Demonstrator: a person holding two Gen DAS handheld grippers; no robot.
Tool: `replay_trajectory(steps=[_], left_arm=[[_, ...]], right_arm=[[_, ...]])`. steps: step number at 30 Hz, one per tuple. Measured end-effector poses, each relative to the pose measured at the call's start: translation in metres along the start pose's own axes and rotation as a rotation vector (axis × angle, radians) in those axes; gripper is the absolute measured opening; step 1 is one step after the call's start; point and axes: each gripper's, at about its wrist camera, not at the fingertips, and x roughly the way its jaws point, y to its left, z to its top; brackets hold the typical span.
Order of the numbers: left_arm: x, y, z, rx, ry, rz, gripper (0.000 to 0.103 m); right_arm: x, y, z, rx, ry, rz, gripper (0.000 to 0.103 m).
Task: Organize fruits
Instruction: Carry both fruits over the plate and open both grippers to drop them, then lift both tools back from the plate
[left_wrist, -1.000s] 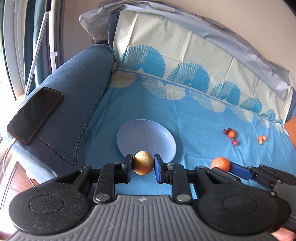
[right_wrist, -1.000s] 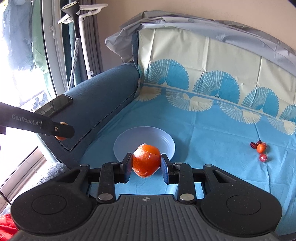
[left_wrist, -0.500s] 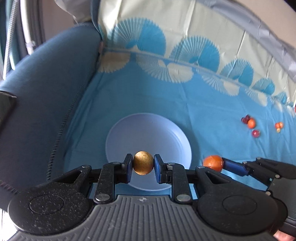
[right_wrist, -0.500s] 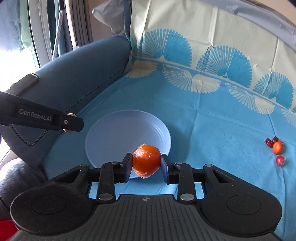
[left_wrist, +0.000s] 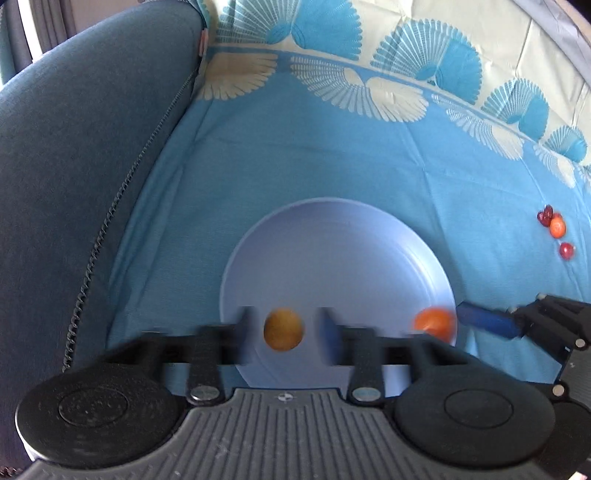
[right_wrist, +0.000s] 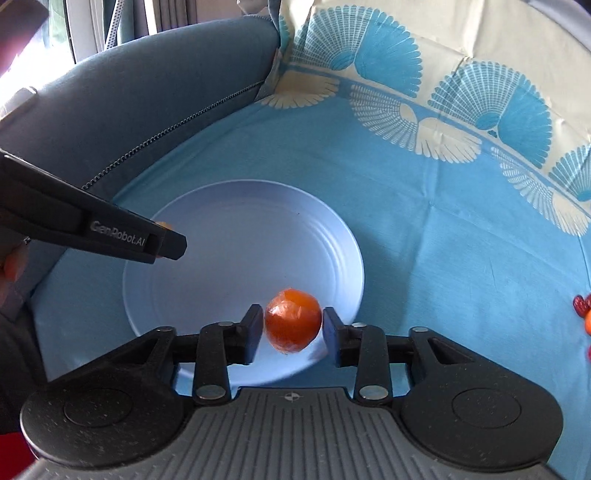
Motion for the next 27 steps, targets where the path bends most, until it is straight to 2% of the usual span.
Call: replay_trajectory(steps=[1, 2, 3, 6, 9, 11, 14, 21, 27], left_arm=[[-0.007, 0.002, 0.002, -0.022, -0.028, 0.018, 0.101], [-0.017, 0.005, 0.001, -0.047, -0.072, 0.033, 0.103], [-0.027, 0.008, -0.001, -0.062, -0.113, 0.031, 0.103], [-0.057, 0.012, -0.012, -0.046, -0.083, 0.021, 0.103], [-0.091, 0.014, -0.045, -0.08, -0.075, 0.03, 0.103], [-0.106, 0.011, -0.067, -0.092, -0.026, 0.036, 0.103], [-0.134, 0.009, -0.092, -0.109, 0.009, 0.038, 0.103], [-0.19, -0.004, -0.12, -0.058, -0.12, 0.083, 0.103], [-0.22, -0.019, -0.131, -0.032, -0.19, 0.061, 0.103]], right_arm=[[-0.001, 0.0, 0.004, 0.0, -0.01, -0.003, 0.062], [-0.006, 0.0, 0.008, 0.0, -0.029, -0.012, 0.074], [-0.013, 0.0, 0.011, -0.004, -0.051, -0.023, 0.08], [-0.043, -0.002, 0.013, 0.008, -0.066, -0.024, 0.093], [-0.08, -0.003, -0.003, 0.087, -0.035, 0.019, 0.098], [-0.1, 0.002, -0.018, 0.12, 0.013, 0.061, 0.098], [-0.129, 0.016, -0.04, 0.148, 0.043, 0.066, 0.098], [-0.189, 0.036, -0.061, 0.12, -0.099, -0.002, 0.1], [-0.226, 0.039, -0.076, 0.118, -0.183, -0.035, 0.102]])
